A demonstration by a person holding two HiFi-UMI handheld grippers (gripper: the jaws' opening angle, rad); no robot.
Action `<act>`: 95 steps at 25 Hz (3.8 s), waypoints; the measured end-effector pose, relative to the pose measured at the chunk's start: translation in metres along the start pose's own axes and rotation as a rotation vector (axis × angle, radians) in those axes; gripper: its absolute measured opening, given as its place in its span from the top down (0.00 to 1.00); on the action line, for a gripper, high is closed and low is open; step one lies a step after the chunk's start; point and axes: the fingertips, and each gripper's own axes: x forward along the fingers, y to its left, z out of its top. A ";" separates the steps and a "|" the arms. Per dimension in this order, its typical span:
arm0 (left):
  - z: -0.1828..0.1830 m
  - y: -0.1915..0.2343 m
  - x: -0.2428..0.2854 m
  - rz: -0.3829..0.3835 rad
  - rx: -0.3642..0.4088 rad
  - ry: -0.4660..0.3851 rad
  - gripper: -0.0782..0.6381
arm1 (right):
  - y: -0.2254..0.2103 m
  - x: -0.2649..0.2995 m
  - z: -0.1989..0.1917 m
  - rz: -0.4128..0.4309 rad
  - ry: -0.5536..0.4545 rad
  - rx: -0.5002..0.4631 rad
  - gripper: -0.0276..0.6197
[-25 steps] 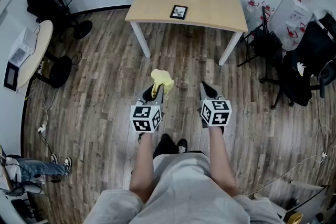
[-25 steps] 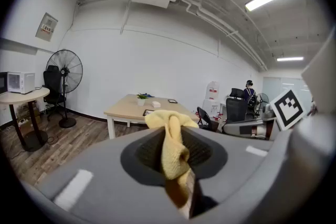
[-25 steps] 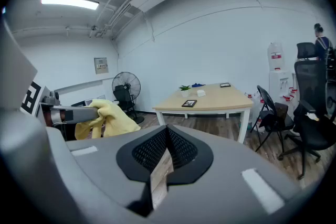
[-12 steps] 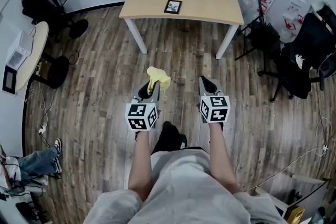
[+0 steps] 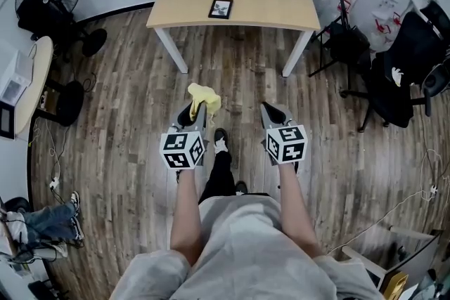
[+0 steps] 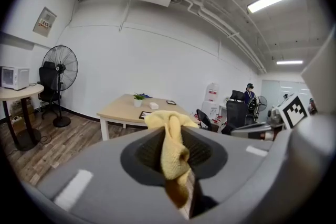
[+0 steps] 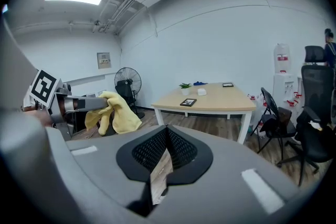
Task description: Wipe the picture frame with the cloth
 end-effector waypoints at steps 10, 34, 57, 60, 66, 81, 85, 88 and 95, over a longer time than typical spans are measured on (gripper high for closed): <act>0.036 0.034 0.098 -0.046 0.001 0.018 0.71 | -0.038 0.080 0.045 -0.025 -0.004 0.015 0.95; 0.105 0.156 0.311 -0.155 -0.039 0.066 0.71 | -0.091 0.280 0.142 -0.113 0.038 -0.011 0.96; 0.107 0.230 0.404 -0.056 -0.022 0.119 0.71 | -0.129 0.426 0.177 0.019 0.082 -0.019 0.96; 0.109 0.236 0.434 -0.040 -0.015 0.145 0.71 | -0.149 0.460 0.187 0.053 0.101 -0.029 0.96; 0.108 0.234 0.493 -0.009 -0.010 0.208 0.71 | -0.182 0.523 0.202 0.165 0.173 -0.087 0.96; 0.058 0.234 0.581 0.064 -0.021 0.463 0.71 | -0.222 0.660 0.149 0.436 0.437 -0.171 0.96; 0.047 0.231 0.601 0.054 0.018 0.518 0.71 | -0.223 0.674 0.127 0.486 0.494 -0.216 0.96; 0.042 0.231 0.615 0.045 0.024 0.560 0.71 | -0.223 0.681 0.113 0.518 0.527 -0.244 0.96; 0.029 0.231 0.636 0.021 0.077 0.637 0.71 | -0.232 0.683 0.098 0.561 0.571 -0.305 0.96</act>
